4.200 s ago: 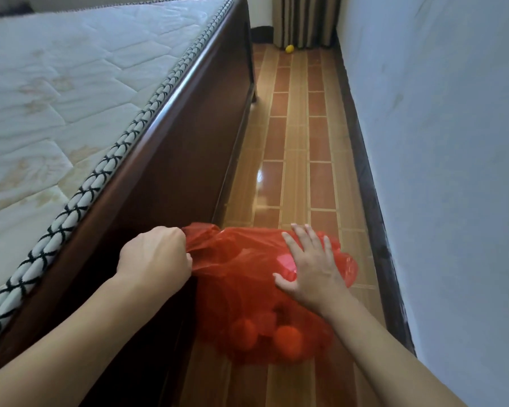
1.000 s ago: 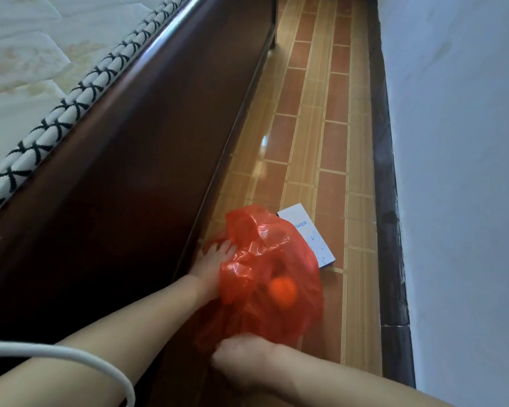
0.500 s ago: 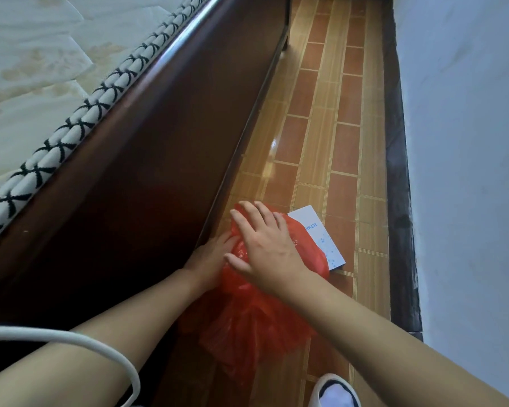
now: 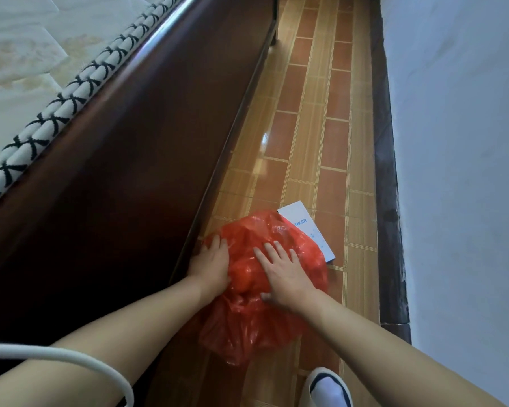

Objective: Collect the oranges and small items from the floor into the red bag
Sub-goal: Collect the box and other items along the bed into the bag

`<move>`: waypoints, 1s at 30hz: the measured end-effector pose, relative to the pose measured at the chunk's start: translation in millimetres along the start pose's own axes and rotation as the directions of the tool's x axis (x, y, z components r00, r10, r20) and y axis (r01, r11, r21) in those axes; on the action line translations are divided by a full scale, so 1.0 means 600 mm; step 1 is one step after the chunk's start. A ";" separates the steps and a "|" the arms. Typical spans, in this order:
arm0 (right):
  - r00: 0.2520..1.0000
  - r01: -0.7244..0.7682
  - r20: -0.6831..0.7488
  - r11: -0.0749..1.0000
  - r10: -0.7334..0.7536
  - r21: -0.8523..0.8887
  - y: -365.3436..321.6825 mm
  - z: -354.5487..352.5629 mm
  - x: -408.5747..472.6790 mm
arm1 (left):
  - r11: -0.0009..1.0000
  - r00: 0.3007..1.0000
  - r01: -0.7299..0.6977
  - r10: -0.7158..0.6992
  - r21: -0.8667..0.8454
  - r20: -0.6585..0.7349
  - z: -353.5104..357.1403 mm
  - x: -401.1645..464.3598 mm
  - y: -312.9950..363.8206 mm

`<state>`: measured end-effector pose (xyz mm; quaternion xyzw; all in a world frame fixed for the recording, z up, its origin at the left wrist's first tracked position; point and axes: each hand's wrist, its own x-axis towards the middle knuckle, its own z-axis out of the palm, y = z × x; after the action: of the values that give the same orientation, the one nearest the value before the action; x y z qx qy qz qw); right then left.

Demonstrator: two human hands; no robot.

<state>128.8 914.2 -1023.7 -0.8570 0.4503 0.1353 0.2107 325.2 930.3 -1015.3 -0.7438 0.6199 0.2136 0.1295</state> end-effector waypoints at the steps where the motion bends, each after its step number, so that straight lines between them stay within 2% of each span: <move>1: 1.000 -0.003 0.015 1.000 0.003 0.003 0.012 0.006 -0.002 | 1.000 1.000 -0.013 0.013 0.005 -0.022 0.000 0.000 0.002; 4: 0.999 -0.025 0.044 0.999 0.023 0.038 0.043 0.025 -0.010 | 0.999 0.997 -0.046 0.044 -0.029 -0.067 -0.006 0.006 0.001; 9: 0.993 -0.067 0.107 0.992 0.056 0.107 0.085 0.032 -0.026 | 0.966 0.966 -0.182 0.211 -0.183 0.150 -0.007 0.012 -0.028; 12: 0.991 -0.069 0.126 0.986 0.050 0.153 0.103 0.022 -0.029 | 0.943 0.972 -0.167 0.206 -0.287 0.114 -0.010 0.011 -0.045; 16: 0.993 -0.094 0.092 0.949 0.069 0.302 0.126 0.000 -0.028 | 0.982 0.983 -0.183 0.182 -0.050 -0.018 -0.035 0.000 -0.055; 19: 0.984 -0.156 0.134 0.931 0.117 0.331 0.149 -0.018 -0.031 | 0.981 0.983 -0.163 0.171 0.101 -0.067 -0.048 -0.001 -0.058; 21: 0.979 -0.184 0.137 0.941 0.150 0.284 0.167 -0.031 -0.030 | 0.975 0.981 -0.155 0.171 0.161 -0.090 -0.053 -0.001 -0.062; 25: 0.952 -0.255 0.167 0.967 0.256 -0.025 0.194 -0.056 -0.031 | 0.959 0.983 -0.151 0.170 0.240 -0.062 -0.052 -0.001 -0.066; 28: 0.933 -0.304 0.166 0.945 0.320 -0.120 0.179 -0.073 -0.039 | 0.964 0.983 -0.167 0.180 0.205 -0.043 -0.052 -0.007 -0.054; 30: 0.947 -0.305 0.054 0.940 0.317 -0.155 0.151 -0.095 -0.035 | 0.982 0.985 -0.146 0.155 0.118 -0.071 -0.055 -0.011 -0.043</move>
<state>44.5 855.7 -986.5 -0.7821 0.5605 0.2325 0.1416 354.8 926.0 -985.4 -0.6941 0.6903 0.1576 0.1297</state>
